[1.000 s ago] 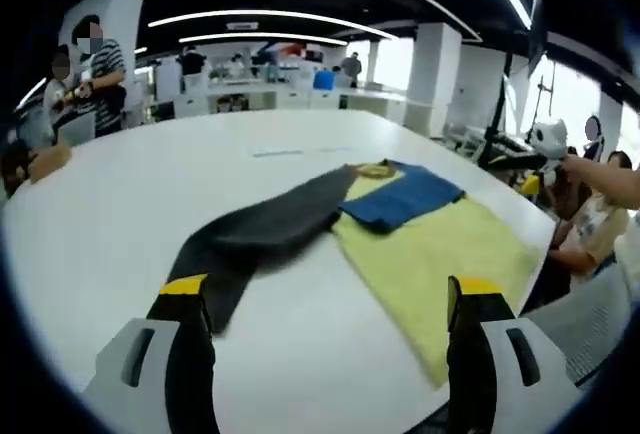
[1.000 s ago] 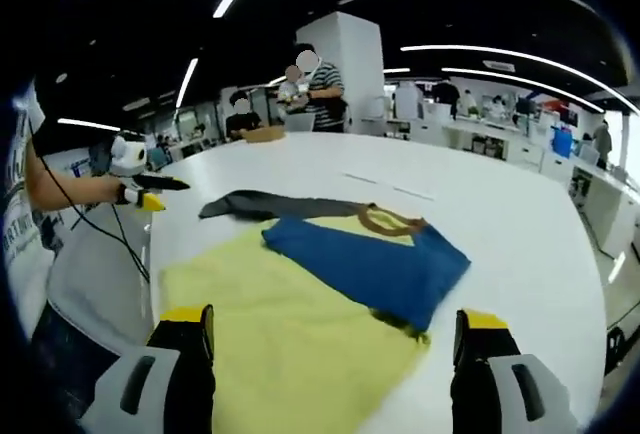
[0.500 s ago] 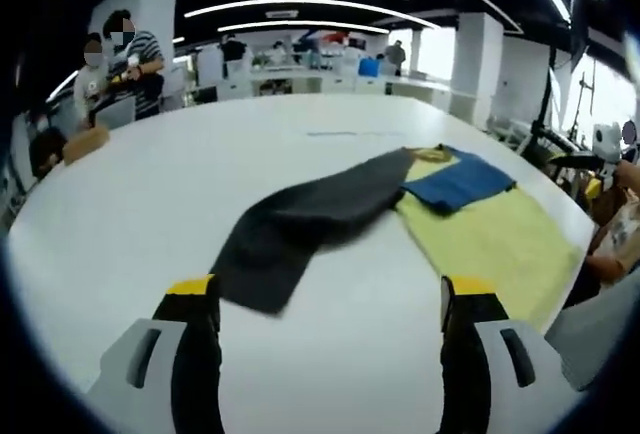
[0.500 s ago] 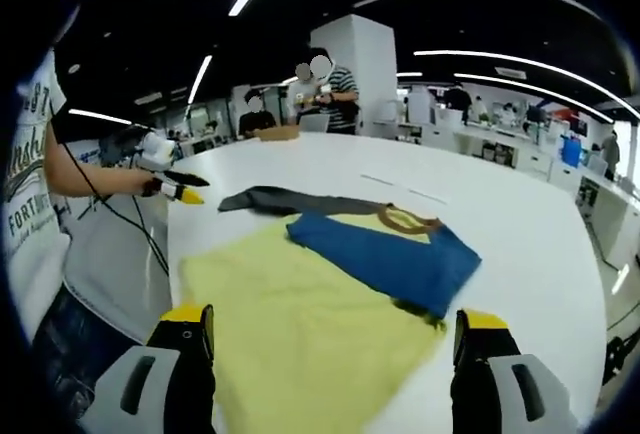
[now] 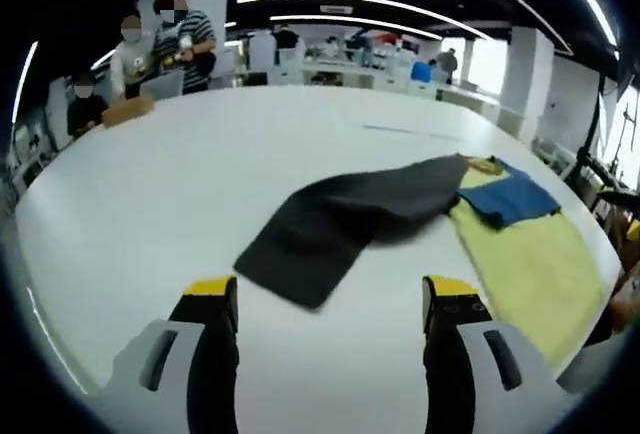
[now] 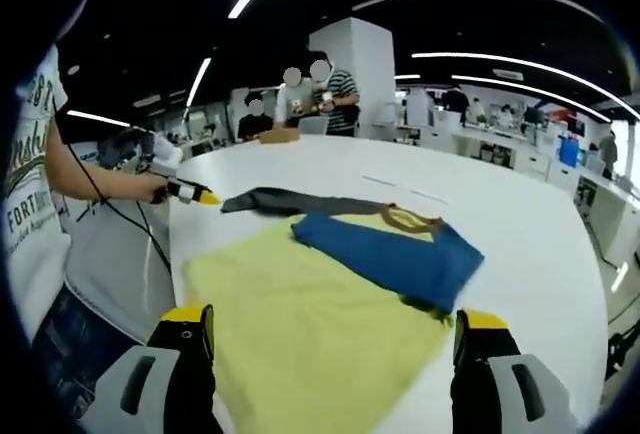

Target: Fold the garment on the visible template until the final outline fits inside the template.

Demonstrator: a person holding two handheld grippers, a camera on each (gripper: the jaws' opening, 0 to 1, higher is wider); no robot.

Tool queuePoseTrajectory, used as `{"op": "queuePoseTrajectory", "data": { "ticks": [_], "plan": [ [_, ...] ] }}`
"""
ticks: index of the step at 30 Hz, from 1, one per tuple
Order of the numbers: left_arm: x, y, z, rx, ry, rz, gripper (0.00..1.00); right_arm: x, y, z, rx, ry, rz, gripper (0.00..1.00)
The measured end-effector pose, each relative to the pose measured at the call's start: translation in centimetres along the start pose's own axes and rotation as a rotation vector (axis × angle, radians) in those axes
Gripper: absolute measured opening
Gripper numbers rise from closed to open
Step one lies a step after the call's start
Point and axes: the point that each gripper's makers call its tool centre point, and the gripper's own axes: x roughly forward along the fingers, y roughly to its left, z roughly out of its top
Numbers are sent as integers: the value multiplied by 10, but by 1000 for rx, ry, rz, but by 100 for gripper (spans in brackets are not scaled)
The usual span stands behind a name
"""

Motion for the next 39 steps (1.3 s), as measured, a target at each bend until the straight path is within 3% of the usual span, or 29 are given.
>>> {"op": "queuePoseTrajectory", "data": {
  "ticks": [4, 12, 21, 33, 39],
  "plan": [
    [6, 7, -4, -35, 8, 52, 61, 1, -1, -1, 13, -6, -5, 99],
    [16, 8, 0, -95, -7, 89, 55, 2, -5, -7, 20, -5, -14, 99],
    [26, 24, -16, -38, 39, 174, 40, 2, -7, -15, 24, 7, -25, 99],
    [31, 23, -22, -102, 36, 185, 29, 4, -8, -16, 23, 9, -39, 98],
    [33, 25, -20, -119, 67, 212, 25, 3, -11, -14, 13, 7, -50, 98]
  ]
}}
